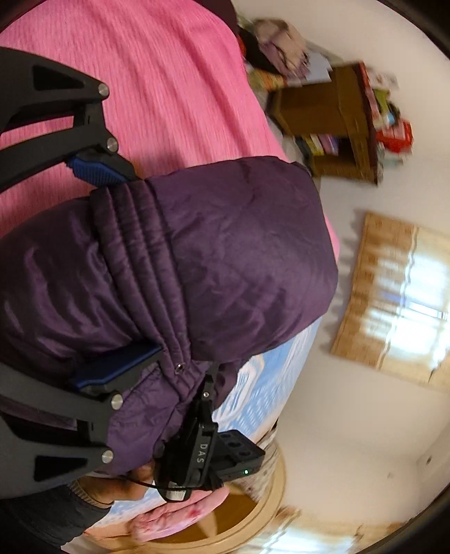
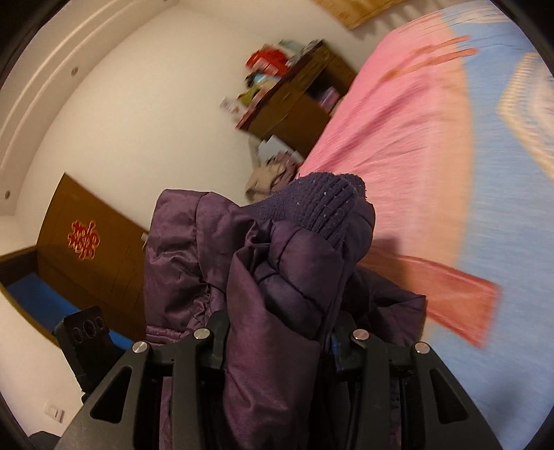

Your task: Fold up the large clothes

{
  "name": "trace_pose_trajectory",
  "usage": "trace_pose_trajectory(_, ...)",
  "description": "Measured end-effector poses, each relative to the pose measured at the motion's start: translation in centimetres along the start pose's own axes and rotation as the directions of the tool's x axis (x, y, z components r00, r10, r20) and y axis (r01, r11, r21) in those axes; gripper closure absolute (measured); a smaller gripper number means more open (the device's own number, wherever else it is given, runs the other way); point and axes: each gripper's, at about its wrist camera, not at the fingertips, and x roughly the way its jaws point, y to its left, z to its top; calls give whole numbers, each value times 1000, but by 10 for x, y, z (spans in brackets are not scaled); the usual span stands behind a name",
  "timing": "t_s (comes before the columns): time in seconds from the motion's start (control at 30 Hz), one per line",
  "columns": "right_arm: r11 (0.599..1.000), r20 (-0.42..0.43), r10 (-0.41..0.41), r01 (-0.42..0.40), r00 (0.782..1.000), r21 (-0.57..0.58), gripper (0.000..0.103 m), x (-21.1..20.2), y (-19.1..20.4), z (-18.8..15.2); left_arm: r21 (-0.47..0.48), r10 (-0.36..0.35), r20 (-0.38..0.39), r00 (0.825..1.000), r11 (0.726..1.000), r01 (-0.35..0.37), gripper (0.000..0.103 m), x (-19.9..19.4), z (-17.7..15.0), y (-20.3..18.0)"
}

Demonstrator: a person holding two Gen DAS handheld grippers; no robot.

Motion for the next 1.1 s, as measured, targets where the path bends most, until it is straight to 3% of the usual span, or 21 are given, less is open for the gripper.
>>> trace_pose_trajectory(0.2,999,-71,-12,10,997,-34,62,67,15,11,-85,36,-29,999,996,-39,18,17,-1,46)
trace_pose_trajectory(0.27,999,-91,-31,28,995,-32,62,79,7,13,-131,29,-51,998,991,-35,13,31,-5,62)
trace_pose_trajectory(0.37,1000,-100,-20,19,995,-19,55,87,-3,10,-87,73,-23,997,993,-75,6,35,-7,62)
trace_pose_trajectory(0.47,999,-92,-42,40,995,-27,47,81,-7,10,-10,162,23,987,987,-162,3,28,-3,43)
trace_pose_trajectory(0.53,995,-66,-82,78,994,-55,44,71,-2,12,55,229,116,966,970,-236,1,14,-2,23)
trace_pose_trajectory(0.6,996,-43,-79,78,996,-35,43,57,5,14,111,229,175,958,962,-250,0,14,-3,17)
trace_pose_trajectory(0.7,980,36,-155,158,987,-118,43,29,34,8,194,217,153,964,950,-245,0,42,-10,2)
trace_pose_trajectory(0.77,967,106,-155,173,982,-188,43,11,58,2,158,206,140,968,961,-228,0,56,-8,8)
trace_pose_trajectory(0.83,947,174,-208,243,962,-211,43,-8,75,-2,138,206,131,970,965,-224,0,64,-2,10)
trace_pose_trajectory(1.0,952,148,-171,202,974,-230,43,-15,85,-19,159,249,100,963,952,-262,0,95,15,-6)
trace_pose_trajectory(1.1,974,124,-139,158,983,-164,43,-18,67,-29,162,285,107,952,940,-300,0,86,0,-14)
